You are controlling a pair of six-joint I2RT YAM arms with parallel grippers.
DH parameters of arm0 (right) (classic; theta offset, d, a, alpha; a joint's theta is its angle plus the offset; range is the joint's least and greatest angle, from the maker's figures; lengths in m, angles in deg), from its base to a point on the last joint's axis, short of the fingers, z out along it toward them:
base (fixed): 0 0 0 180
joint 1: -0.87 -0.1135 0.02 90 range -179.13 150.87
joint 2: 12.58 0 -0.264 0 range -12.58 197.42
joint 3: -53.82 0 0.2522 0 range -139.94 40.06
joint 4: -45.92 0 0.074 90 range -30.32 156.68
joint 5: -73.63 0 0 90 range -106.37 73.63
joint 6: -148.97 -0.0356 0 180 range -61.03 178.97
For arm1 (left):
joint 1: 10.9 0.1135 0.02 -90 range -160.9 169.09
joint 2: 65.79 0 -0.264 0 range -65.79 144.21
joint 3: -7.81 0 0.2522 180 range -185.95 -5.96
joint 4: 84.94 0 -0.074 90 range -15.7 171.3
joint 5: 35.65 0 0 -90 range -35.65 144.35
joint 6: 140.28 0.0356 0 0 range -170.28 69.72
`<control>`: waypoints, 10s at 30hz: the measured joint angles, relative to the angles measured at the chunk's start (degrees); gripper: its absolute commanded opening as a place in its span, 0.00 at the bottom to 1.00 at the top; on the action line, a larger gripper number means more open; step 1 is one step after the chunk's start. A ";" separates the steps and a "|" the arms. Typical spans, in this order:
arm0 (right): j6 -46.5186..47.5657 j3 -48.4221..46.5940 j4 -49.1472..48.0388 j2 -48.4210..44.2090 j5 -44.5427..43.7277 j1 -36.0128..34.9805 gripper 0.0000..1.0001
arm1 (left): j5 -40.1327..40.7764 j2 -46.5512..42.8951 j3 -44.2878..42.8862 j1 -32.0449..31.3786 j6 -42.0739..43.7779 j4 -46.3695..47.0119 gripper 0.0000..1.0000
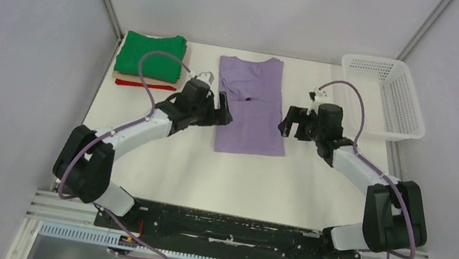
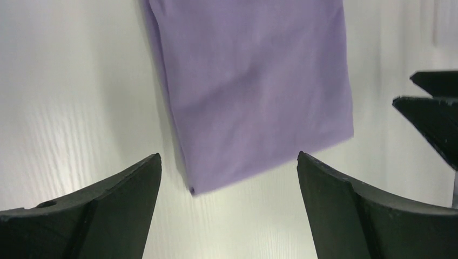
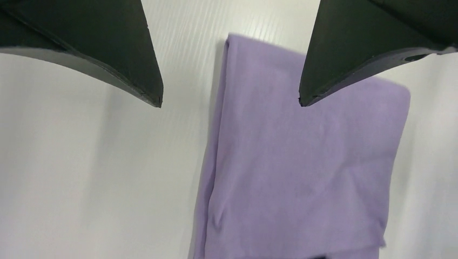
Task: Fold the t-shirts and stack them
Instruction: Fold the folded rectangular tshirt in 1/3 of the way, then grab one side of the 2/3 rectangular tshirt with both arms, then fold the long partially folded tshirt into a neat square, then smooth out wrinkles on the folded tshirt, then put the neatly folded tshirt into the corner of the board with the left arm
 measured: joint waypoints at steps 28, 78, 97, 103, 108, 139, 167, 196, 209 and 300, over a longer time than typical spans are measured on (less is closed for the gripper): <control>-7.15 21.55 -3.74 -9.09 7.67 0.02 0.62 | 4.37 -0.04 18.27 -8.24 -13.99 5.05 0.45; -9.25 34.27 15.98 -36.28 8.50 -22.91 0.00 | 12.17 -32.94 34.60 -31.78 -26.53 -13.77 0.02; -10.45 16.81 17.86 -37.59 -9.84 -26.62 0.00 | 21.51 -32.70 19.67 -28.96 -21.94 -16.70 0.02; -7.89 9.03 16.35 -30.23 -18.49 -25.66 0.00 | 19.89 -27.02 15.32 -17.75 -14.75 -12.83 0.02; -6.16 3.85 14.01 -23.02 -20.98 -21.16 0.00 | 18.16 -20.04 10.47 -11.61 -9.75 -9.11 0.02; -2.56 -24.44 3.26 15.58 -5.79 -4.96 0.00 | 7.30 17.94 -19.54 7.10 1.49 -2.84 0.02; -6.14 -32.02 1.27 28.20 5.01 -0.39 0.98 | -7.08 32.37 -34.49 10.56 3.02 -6.21 1.00; -15.17 -11.43 -19.54 27.85 16.90 -4.17 0.98 | -17.90 26.47 -13.05 9.84 -1.55 7.69 1.00; -11.58 5.66 -5.90 4.07 9.03 -13.09 0.98 | -9.29 -2.84 9.57 1.57 -2.49 -1.79 1.00; -7.78 29.24 -0.26 -24.39 -27.21 -9.57 0.98 | 54.66 38.56 -64.67 9.33 49.48 -14.69 0.02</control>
